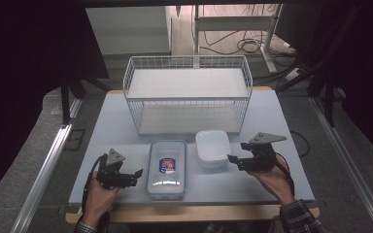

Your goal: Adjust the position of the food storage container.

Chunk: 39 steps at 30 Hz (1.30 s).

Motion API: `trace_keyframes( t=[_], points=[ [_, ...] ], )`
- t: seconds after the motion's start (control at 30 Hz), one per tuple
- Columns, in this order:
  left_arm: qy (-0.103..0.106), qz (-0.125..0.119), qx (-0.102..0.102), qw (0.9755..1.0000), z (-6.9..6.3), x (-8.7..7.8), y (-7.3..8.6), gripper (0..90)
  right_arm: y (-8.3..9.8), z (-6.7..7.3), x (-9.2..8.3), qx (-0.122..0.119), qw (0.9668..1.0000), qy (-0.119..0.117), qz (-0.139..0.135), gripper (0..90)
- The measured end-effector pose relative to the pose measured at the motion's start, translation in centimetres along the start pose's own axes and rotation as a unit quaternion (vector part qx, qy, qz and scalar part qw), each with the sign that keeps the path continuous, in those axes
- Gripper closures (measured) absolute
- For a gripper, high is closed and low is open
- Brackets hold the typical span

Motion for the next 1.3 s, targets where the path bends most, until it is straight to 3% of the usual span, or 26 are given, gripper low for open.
trace_keyframes(
  t=[0.1, 0.13, 0.2, 0.33, 0.37, 0.4, 0.43, 0.5, 0.6, 0.87, 0.97, 1.3],
  points=[
    [0.015, -0.006, -0.007, 0.9998, -0.2, 0.0, -0.1, 4.1, -0.8, 0.5, 0.3, -0.015, 0.9998, -0.007, 0.008, 37.6],
    [0.017, -0.01, -0.01, 0.9998, -0.2, 0.0, -0.2, 4.2, -1.3, 1.0, 0.8, -0.032, 0.9991, -0.014, 0.024, 42.8],
    [0.018, -0.009, -0.008, 0.9998, -0.2, -0.1, -0.2, 4.3, -1.5, 1.1, 1.0, -0.035, 0.9989, -0.016, 0.027, 43.9],
    [0.022, -0.006, -0.008, 0.9997, -0.3, 0.0, -0.1, 5.1, -2.5, 2.0, 2.5, -0.048, 0.9968, -0.045, 0.046, 57.0],
    [0.024, -0.007, -0.007, 0.9997, -0.4, 0.0, -0.1, 5.1, -2.5, 2.0, 2.5, -0.048, 0.9968, -0.045, 0.046, 57.0],
    [0.021, -0.006, -0.005, 0.9998, -0.4, 0.0, -0.1, 5.3, -3.1, 2.2, 3.0, -0.054, 0.9968, -0.041, 0.043, 64.1],
    [0.021, -0.006, -0.005, 0.9998, -0.4, 0.0, -0.1, 5.4, -3.1, 2.2, 3.0, -0.054, 0.9968, -0.041, 0.043, 64.1],
    [0.02, -0.002, -0.004, 0.9998, -0.4, 0.0, -0.1, 5.7, -3.8, 2.4, 3.9, -0.065, 0.996, -0.039, 0.047, 74.2],
    [0.023, -0.004, -0.01, 0.9997, -0.4, 0.1, 0.0, 6.4, -4.5, 2.7, 4.7, -0.069, 0.9957, -0.041, 0.045, 81.1],
    [0.029, -0.007, -0.018, 0.9994, -0.3, 0.1, 0.0, 7.1, -6.2, 4.0, 7.1, -0.072, 0.9953, -0.055, 0.033, 84.3],
    [0.028, -0.005, -0.016, 0.9995, -0.3, 0.1, 0.1, 7.8, -6.4, 5.1, 8.6, -0.092, 0.9929, -0.058, 0.047, 85.5],
    [0.029, -0.001, -0.014, 0.9995, -0.3, 0.2, 0.2, 9.8, -5.8, 6.3, 11.3, -0.098, 0.9905, -0.065, 0.072, 84.5]
  ],
)
Point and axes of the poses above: each handheld gripper's, and its own axes: x roughly forward along the jaws, y roughly out of its underside, z roughly to its left, the point moved 8 cm from there along x, roughly forward along the jaws, and after that the axes turned 3 degrees about y, right-handed, at the moved point
